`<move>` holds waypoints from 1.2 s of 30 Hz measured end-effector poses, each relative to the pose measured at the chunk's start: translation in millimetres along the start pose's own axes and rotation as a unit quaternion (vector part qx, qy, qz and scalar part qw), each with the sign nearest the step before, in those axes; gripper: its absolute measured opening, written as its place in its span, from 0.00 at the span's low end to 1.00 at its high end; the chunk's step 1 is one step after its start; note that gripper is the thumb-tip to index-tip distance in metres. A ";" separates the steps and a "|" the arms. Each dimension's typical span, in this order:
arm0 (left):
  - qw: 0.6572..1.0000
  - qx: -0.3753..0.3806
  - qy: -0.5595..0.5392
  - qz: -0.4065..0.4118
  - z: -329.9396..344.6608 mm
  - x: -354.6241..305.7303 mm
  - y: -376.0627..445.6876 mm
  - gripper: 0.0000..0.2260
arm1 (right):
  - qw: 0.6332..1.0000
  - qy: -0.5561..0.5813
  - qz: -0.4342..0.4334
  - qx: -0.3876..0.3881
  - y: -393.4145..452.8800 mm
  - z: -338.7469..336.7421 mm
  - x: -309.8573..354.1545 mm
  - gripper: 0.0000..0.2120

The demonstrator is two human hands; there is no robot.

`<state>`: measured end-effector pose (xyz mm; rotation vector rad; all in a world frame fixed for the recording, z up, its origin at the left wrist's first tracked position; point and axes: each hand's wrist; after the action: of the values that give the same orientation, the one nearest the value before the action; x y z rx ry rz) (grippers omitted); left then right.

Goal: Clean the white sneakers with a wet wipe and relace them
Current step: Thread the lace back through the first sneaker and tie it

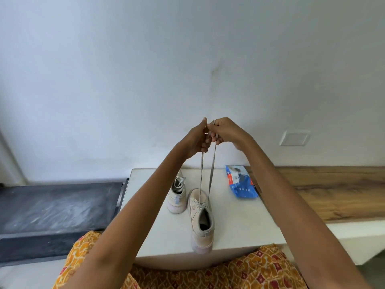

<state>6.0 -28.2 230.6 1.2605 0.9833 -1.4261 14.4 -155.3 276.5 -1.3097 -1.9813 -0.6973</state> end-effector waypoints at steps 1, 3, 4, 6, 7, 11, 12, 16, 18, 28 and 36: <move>0.999 0.013 -0.043 -0.003 -0.2 0.2 4.1 0.28 | 1.000 0.010 0.010 -0.001 5.3 -3.5 -0.8 0.10; 0.994 0.036 -0.105 0.002 0.4 0.0 9.4 0.28 | 0.999 0.043 0.024 -0.012 11.0 -9.6 -3.5 0.07; 0.994 0.046 -0.097 0.004 1.4 0.1 9.9 0.25 | 0.998 0.058 0.031 -0.018 12.4 -11.5 -5.3 0.06; 0.998 0.055 -0.033 0.004 4.0 2.0 9.3 0.13 | 0.996 0.078 0.041 -0.032 14.9 -11.0 -9.2 0.06; 0.998 0.055 -0.006 -0.008 5.5 3.5 8.8 0.10 | 0.995 0.082 0.041 -0.040 15.7 -9.6 -10.6 0.08; 0.999 -0.015 0.029 -0.020 9.9 6.7 6.2 0.11 | 0.993 0.091 0.000 -0.074 13.8 -1.0 -11.2 0.09; 0.999 -0.029 0.037 -0.011 10.6 6.3 5.3 0.12 | 0.991 0.100 -0.018 -0.087 12.9 0.9 -12.4 0.08; 0.998 -0.041 0.042 -0.011 11.7 4.0 2.6 0.12 | 0.986 0.090 -0.065 -0.128 13.3 4.1 -23.3 0.06; 0.998 -0.047 0.050 -0.013 12.2 3.8 3.3 0.12 | 0.985 0.074 -0.082 -0.131 13.4 4.2 -27.0 0.09; 0.990 -0.134 -0.036 0.013 12.9 19.9 5.9 0.11 | 0.998 0.061 -0.007 0.015 -11.0 36.9 -66.1 0.14; 0.950 -0.249 -0.166 0.093 9.9 20.4 6.3 0.17 | 0.949 0.245 0.056 -0.191 -7.5 55.9 -60.7 0.15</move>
<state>9.9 -42.0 212.0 0.6930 0.8919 -1.1021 12.1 -152.6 193.7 -1.2915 -1.4034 -1.2589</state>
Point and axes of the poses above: each hand's wrist, its own y-axis towards the middle knuckle, its own z-axis out of the palm, x = y × z, and after that the axes turned 3 degrees about -y, right-handed
